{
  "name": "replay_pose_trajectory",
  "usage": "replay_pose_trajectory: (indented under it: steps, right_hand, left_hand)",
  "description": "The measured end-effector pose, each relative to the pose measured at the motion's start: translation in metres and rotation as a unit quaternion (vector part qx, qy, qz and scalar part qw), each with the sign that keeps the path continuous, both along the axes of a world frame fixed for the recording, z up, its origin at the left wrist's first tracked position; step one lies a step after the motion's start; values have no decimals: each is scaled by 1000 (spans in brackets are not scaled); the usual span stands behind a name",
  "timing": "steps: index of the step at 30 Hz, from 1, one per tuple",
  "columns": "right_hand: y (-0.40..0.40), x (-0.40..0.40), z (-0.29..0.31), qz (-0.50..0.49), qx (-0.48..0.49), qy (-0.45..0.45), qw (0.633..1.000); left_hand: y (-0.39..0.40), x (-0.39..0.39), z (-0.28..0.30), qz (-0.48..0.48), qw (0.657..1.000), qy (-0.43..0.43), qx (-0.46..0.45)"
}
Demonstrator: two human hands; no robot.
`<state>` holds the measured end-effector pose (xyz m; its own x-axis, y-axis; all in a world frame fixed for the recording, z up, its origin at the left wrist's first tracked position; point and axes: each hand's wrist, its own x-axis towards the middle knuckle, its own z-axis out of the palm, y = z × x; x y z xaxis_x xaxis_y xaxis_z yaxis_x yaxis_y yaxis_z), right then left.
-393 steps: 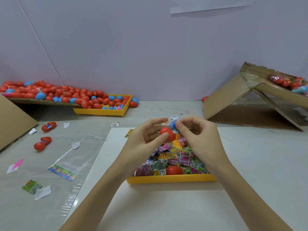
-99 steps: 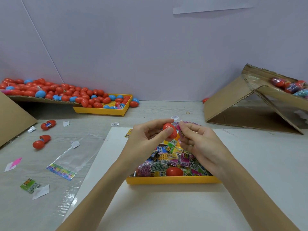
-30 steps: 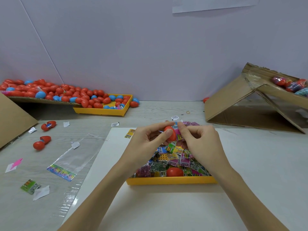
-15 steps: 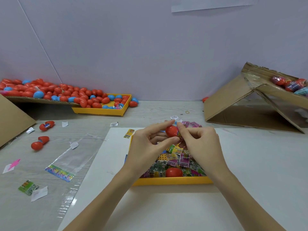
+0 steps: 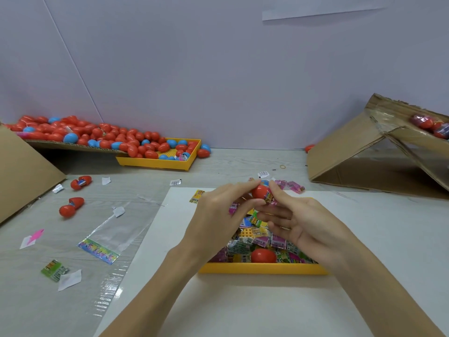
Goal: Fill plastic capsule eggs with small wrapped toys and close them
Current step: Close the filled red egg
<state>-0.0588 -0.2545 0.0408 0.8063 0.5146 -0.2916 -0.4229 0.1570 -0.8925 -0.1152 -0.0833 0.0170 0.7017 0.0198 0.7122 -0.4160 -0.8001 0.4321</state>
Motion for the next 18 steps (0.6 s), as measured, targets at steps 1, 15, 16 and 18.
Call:
replay_pose_trajectory:
  steps: [1, 15, 16, 18]
  right_hand:
    - [0, 1, 0, 8, 4, 23, 1000]
    - [2, -1, -2, 40, 33, 69, 996]
    - [2, -1, -3, 42, 30, 66, 997]
    - [2, -1, -3, 44, 22, 60, 997]
  left_hand:
    - [1, 0, 0, 5, 1000, -6, 10]
    - [-2, -4, 8, -53, 986, 49, -153]
    - [-1, -3, 8, -53, 987, 50, -144]
    - [1, -3, 8, -50, 989, 52, -127]
